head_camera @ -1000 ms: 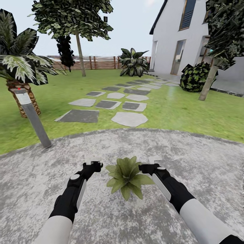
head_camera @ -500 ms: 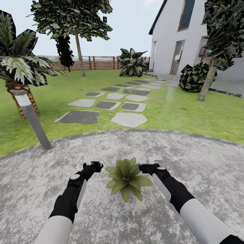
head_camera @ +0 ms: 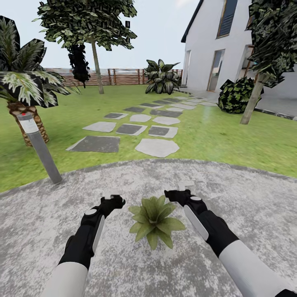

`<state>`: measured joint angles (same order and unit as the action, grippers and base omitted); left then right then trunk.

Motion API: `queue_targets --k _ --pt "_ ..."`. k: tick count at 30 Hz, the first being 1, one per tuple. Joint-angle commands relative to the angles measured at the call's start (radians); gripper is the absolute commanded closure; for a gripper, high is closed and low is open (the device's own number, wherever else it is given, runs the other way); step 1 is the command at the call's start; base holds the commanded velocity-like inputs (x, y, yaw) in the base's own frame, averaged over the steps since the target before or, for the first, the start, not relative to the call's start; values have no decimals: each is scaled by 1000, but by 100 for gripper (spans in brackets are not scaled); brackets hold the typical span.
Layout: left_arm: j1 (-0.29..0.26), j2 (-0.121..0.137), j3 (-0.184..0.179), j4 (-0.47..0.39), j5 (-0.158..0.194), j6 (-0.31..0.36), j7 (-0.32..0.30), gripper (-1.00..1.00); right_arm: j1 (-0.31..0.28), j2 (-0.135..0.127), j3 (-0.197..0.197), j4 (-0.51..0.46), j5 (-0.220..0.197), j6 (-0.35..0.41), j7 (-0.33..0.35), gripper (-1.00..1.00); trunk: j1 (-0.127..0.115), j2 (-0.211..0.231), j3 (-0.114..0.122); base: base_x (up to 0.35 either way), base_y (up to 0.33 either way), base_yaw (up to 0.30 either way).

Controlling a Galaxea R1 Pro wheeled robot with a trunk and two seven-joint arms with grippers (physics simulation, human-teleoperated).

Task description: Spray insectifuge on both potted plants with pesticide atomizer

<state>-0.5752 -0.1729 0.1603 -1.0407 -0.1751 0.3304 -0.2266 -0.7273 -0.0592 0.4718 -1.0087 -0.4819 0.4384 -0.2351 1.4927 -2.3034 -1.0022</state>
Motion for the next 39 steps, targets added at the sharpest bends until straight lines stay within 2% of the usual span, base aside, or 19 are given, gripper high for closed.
queue_targets --k 1,4,7,12,14,15,16,17,18,19,23,24,25,27,29,39 --pt "0 -2 4 -1 -11 4 -10 100 -1 -1 6 -7 -11 2 -10 -100 -4 7 2 0 0 0" --pt "0 -2 -8 -1 -11 4 -10 100 -1 1 10 -12 -10 2 -10 -100 -16 28 12 0 0 0" --pt "0 -2 -34 0 -11 11 -10 100 -1 2 10 -10 -9 2 -10 -100 -27 49 21 0 0 0" --pt "0 -2 -82 1 -12 104 -10 100 -1 -6 8 -12 -9 2 -7 -100 -46 84 37 0 0 0" --pt "0 -2 -97 1 -12 113 -10 100 -1 -26 5 -15 -10 2 -5 -100 -54 98 43 0 0 0" --pt "-1 -2 -101 1 -12 115 -10 100 -1 -61 4 -15 -10 2 -4 -100 -58 105 46 0 0 0" --pt "-1 -2 -105 1 -12 117 -10 100 -1 -118 4 -16 -11 2 1 -100 -62 112 49 0 0 0" --pt "-1 -2 -106 1 -12 118 -10 100 -1 -156 4 -16 -13 2 12 -100 -65 119 52 0 0 0" --pt "0 -2 -107 1 -12 118 -10 100 -1 -189 4 -16 -13 2 36 -100 -69 126 55 0 0 0" --pt "0 -2 -107 2 -12 119 -10 100 -1 -232 3 -16 -14 2 94 -100 -73 133 59 0 0 0" --pt "0 -2 -108 2 -12 120 -10 100 -1 -324 0 -15 -15 1 308 -100 -88 161 71 0 0 0" --pt "0 -2 -108 3 -12 120 -10 100 -1 -348 0 -14 -15 1 380 -100 -92 168 74 0 0 0" --pt "0 -2 -108 3 -13 120 -11 100 -1 -358 -1 -12 -15 0 417 -100 -96 175 77 0 0 0" --pt "0 -2 -108 4 -13 120 -11 100 -1 -370 -2 -8 -13 0 464 -100 -104 189 84 0 0 0" --pt "0 -2 -108 4 -13 121 -11 100 -1 -374 -2 -6 -13 0 477 -100 -111 203 90 0 0 0" --pt "0 3 -108 5 -14 121 -11 100 -1 -375 -3 -5 -12 0 487 -100 -150 273 121 0 0 0"
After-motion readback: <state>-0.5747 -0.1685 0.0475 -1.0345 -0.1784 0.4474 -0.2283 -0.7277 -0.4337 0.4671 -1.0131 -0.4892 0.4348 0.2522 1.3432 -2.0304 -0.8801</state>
